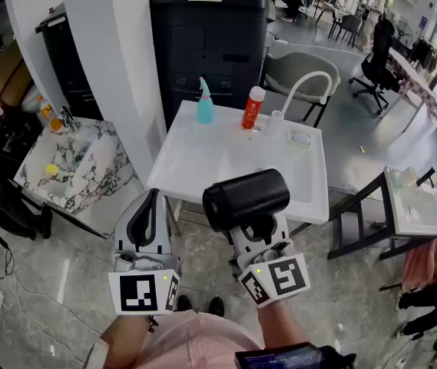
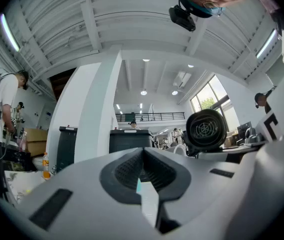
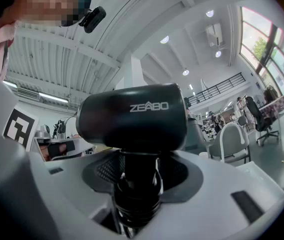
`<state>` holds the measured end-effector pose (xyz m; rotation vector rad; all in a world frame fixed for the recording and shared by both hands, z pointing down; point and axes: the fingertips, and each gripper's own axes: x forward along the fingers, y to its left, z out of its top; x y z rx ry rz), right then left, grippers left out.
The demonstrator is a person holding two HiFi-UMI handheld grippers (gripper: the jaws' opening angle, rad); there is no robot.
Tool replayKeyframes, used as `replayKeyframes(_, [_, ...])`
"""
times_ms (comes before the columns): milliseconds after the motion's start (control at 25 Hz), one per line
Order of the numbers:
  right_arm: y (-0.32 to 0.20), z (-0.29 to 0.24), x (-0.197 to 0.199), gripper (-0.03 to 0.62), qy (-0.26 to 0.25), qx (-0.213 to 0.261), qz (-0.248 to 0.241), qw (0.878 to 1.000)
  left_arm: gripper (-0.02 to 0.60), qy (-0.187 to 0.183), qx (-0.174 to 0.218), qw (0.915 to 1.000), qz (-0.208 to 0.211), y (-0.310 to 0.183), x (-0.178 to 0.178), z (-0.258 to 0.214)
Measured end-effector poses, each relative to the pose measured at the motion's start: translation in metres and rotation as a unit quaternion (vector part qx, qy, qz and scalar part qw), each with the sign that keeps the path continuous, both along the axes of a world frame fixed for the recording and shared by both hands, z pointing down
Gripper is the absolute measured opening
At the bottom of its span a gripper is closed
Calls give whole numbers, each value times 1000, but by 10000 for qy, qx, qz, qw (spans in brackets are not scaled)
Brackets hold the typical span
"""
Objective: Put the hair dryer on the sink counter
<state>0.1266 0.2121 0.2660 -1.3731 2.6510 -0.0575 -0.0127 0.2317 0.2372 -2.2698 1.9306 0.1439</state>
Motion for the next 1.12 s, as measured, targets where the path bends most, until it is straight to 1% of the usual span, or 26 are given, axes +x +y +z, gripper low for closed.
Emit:
replayKeyframes(160, [-1,-1,4,212,-25,36,-15,10000,11,-3,-8,10000,-23,0,4,0])
replayKeyframes(320, [1,-2,12,212,-333,34,-92,9994,11,-5,-56,10000,-37,1,12,4])
replayKeyframes(480, [0,-1,21,212,-311,49,-128,9994,11,-19,-71,9999,-106,2,19,6])
replayKeyframes(680, [-4,4,29,213,-333,47,-276,9991,11,-59,-78,9995,-302,3,22,10])
replayKeyframes(920, [-30,14,30,212,-308,-41,-299,9991,11,-67,-166,9989,-423,-15,15,22])
replayKeyframes(1120, [-75,29,14,212,-192,-143,-269,9994,11,40,-209,9988,-440,-54,-7,35])
